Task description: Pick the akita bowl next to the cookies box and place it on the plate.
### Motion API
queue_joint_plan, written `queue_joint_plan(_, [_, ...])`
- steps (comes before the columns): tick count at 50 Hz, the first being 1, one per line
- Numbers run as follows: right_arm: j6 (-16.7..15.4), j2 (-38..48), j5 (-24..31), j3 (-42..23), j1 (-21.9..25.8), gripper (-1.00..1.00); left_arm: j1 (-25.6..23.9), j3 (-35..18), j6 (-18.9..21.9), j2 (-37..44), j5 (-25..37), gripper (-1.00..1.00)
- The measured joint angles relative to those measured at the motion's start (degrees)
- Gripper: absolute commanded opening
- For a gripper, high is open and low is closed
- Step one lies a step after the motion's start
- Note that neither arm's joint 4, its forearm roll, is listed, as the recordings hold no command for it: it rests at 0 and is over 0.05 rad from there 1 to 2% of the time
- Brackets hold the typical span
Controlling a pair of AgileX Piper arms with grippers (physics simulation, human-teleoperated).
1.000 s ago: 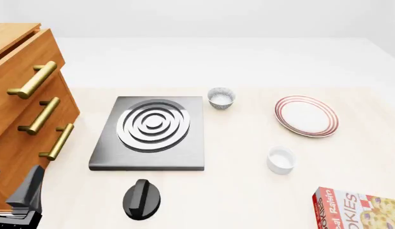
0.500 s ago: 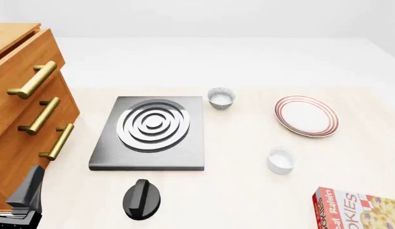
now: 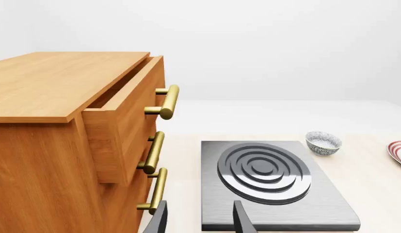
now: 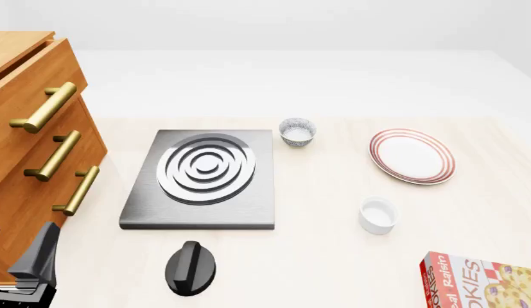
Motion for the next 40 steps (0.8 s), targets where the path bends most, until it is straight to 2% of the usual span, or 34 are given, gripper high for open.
queue_joint_plan(32, [-1.59,6.73,-3.99,0.78,1.07,1.00,0.00,0.00,0.00,0.00,0.00,1.00])
queue_joint_plan(33, [-1.57,6.75,-4.02,0.76,1.10,-1.00,0.00,0.00,0.00,0.00,0.00,1.00])
queue_joint_plan(40, [-1.26,6.20,-4.23,0.45,1.53,-1.00,0.00,0.00,0.00,0.00,0.00,1.00])
